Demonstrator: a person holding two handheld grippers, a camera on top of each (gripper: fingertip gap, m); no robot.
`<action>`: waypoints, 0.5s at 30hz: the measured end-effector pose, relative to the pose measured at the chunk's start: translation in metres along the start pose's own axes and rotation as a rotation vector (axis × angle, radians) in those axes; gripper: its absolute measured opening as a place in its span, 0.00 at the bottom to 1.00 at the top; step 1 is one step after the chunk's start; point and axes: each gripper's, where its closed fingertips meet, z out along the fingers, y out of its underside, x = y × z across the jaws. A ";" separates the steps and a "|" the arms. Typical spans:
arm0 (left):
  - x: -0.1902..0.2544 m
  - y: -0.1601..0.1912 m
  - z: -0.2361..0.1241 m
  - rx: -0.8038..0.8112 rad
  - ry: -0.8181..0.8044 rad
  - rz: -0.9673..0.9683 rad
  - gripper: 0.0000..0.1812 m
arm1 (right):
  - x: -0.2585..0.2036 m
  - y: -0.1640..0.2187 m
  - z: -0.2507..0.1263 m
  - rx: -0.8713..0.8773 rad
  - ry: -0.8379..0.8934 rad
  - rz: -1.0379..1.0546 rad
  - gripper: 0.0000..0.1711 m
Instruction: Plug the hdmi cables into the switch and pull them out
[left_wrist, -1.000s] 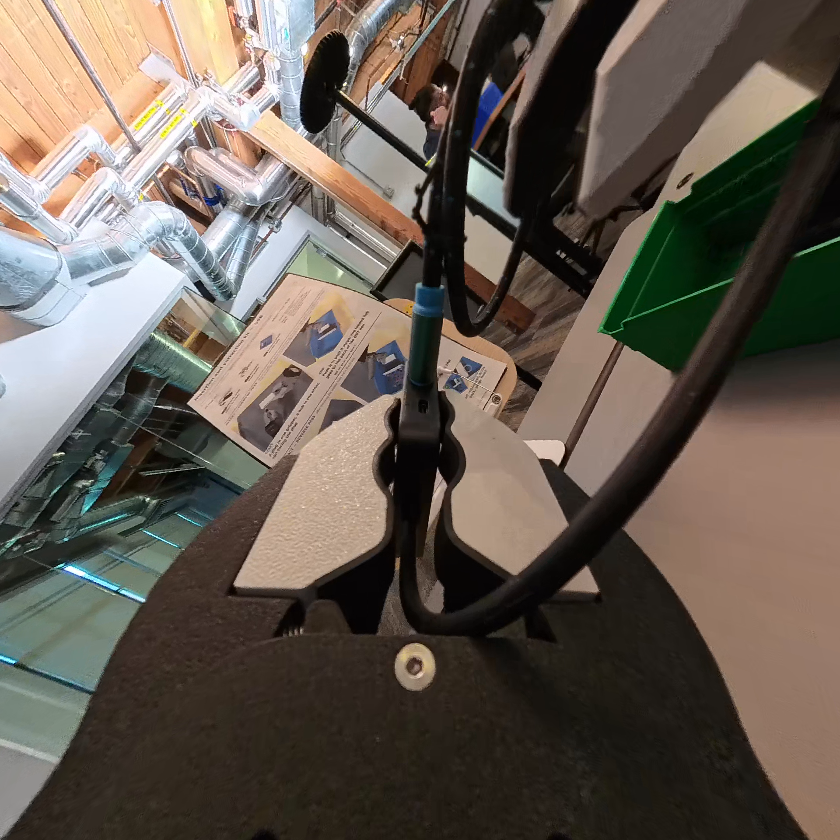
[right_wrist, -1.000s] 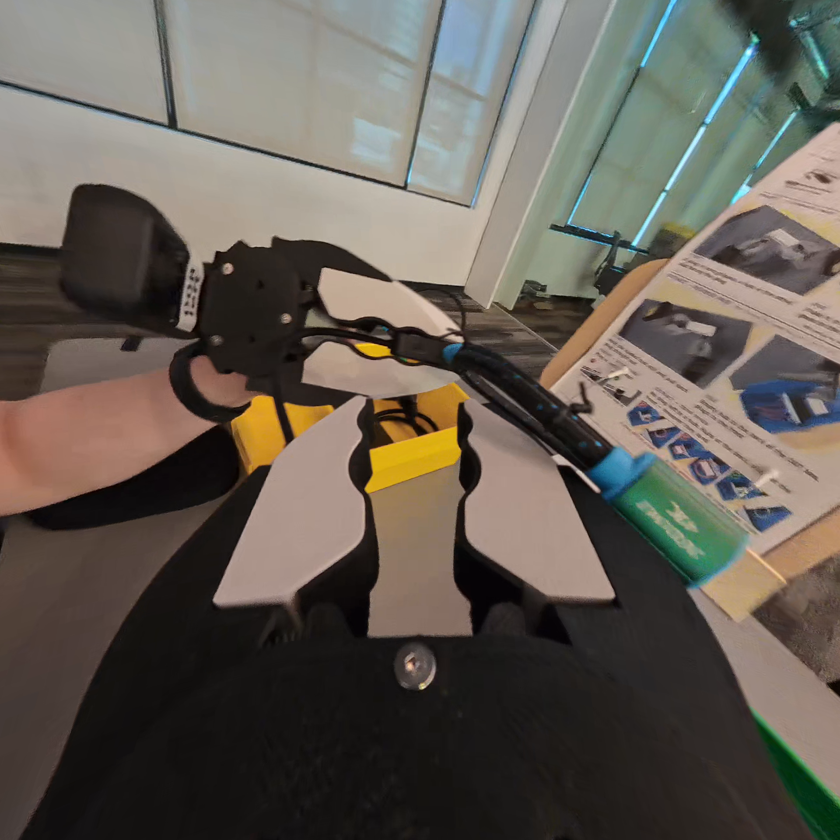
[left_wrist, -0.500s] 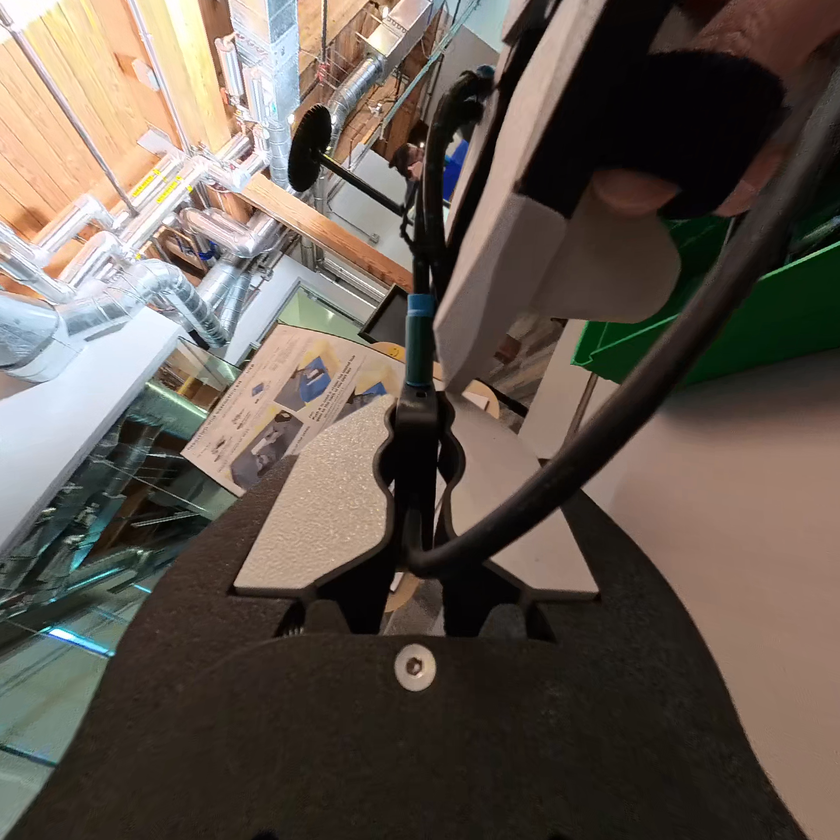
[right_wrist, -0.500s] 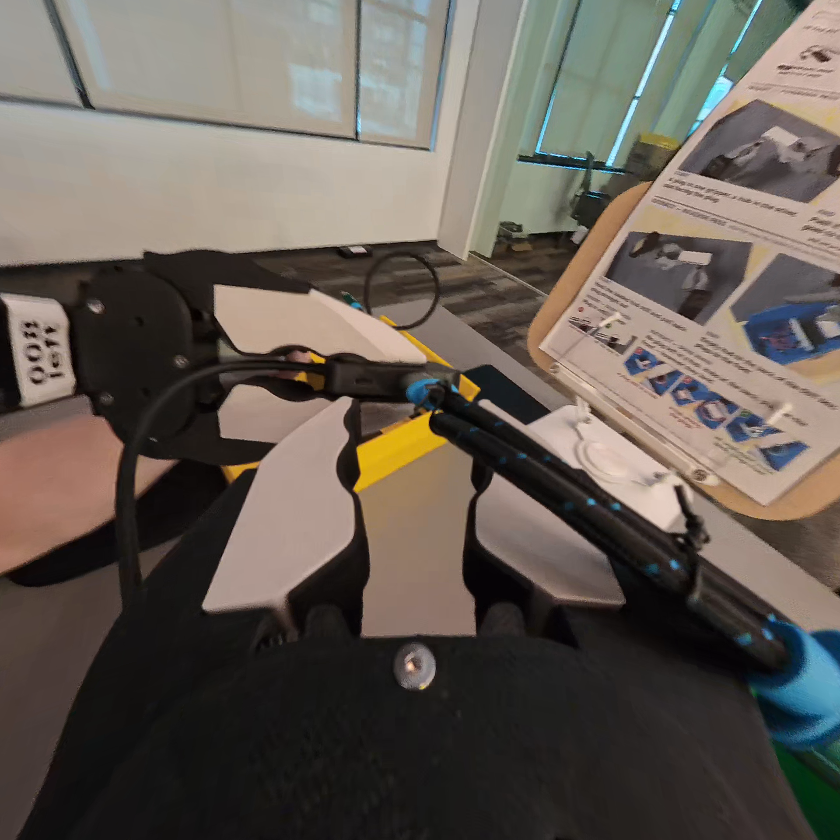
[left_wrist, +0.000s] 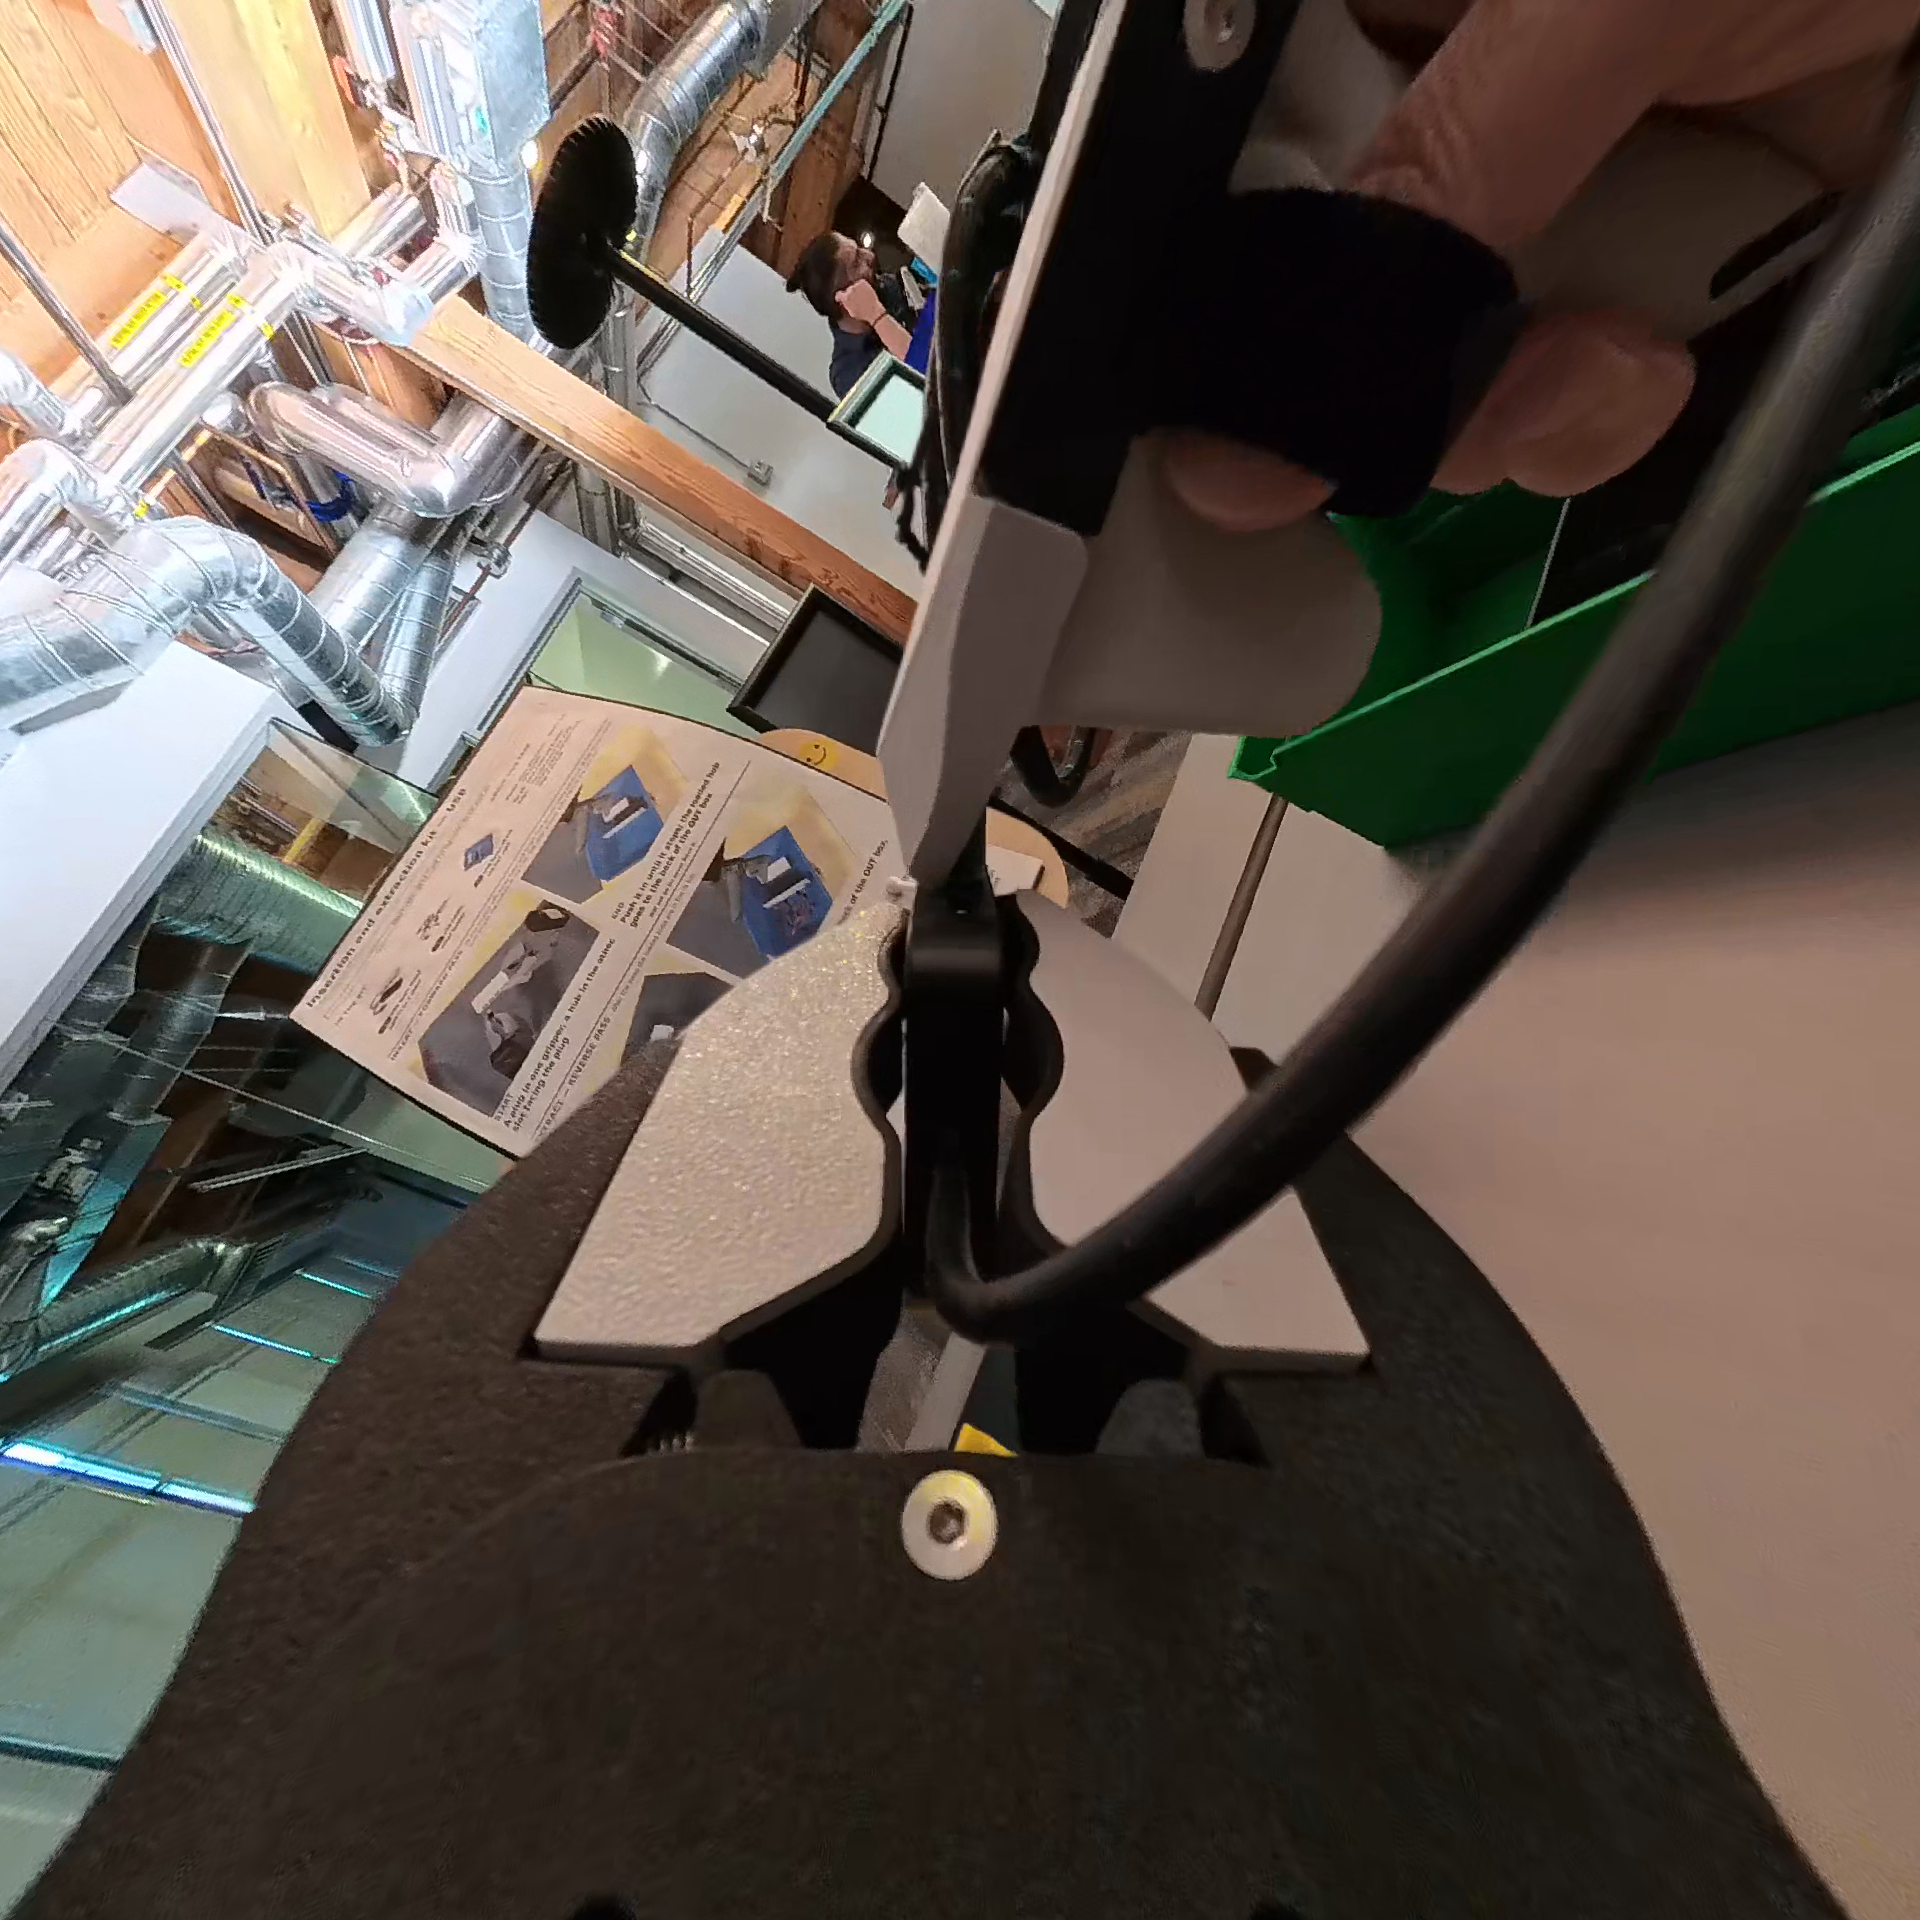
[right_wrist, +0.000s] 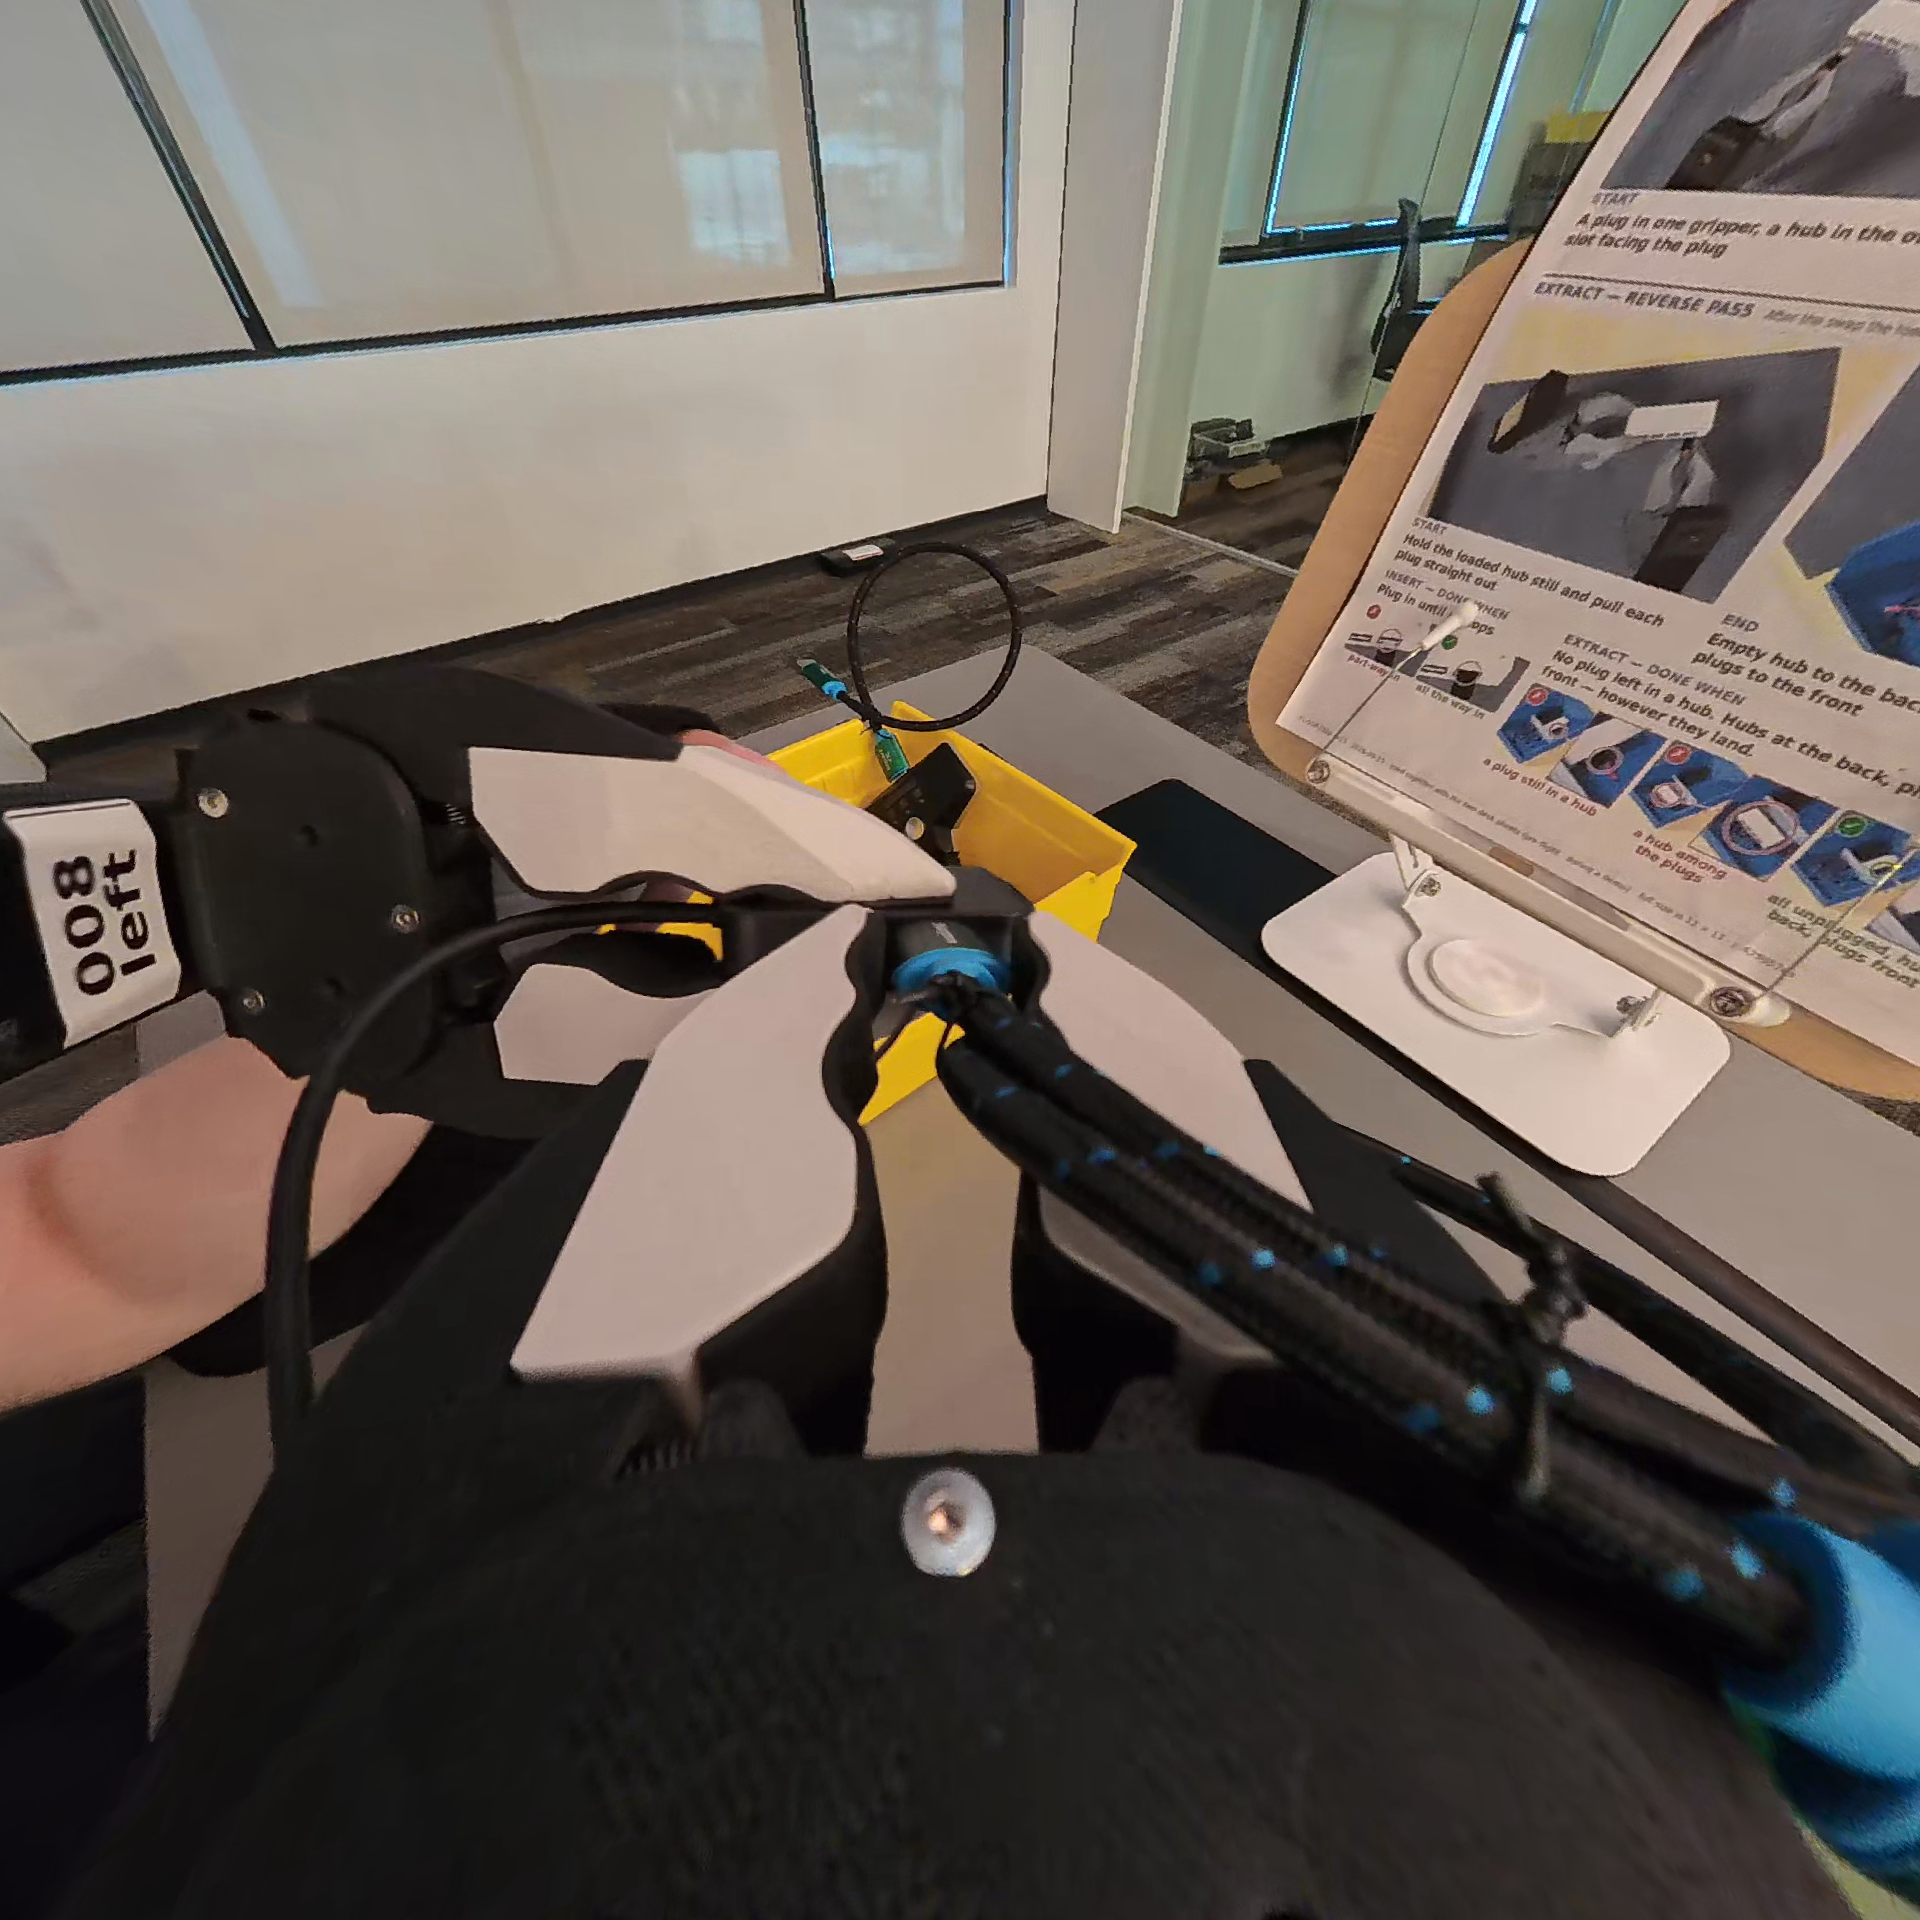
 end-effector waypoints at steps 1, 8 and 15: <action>0.000 0.002 0.000 -0.007 0.004 -0.003 0.08 | 0.001 0.001 0.001 -0.002 0.007 0.000 0.13; 0.001 0.012 0.003 -0.039 0.016 -0.013 0.08 | 0.003 0.003 0.008 -0.012 0.037 0.027 0.12; -0.001 0.018 0.006 -0.047 -0.052 0.075 0.08 | -0.005 0.004 0.006 -0.012 0.079 -0.097 0.14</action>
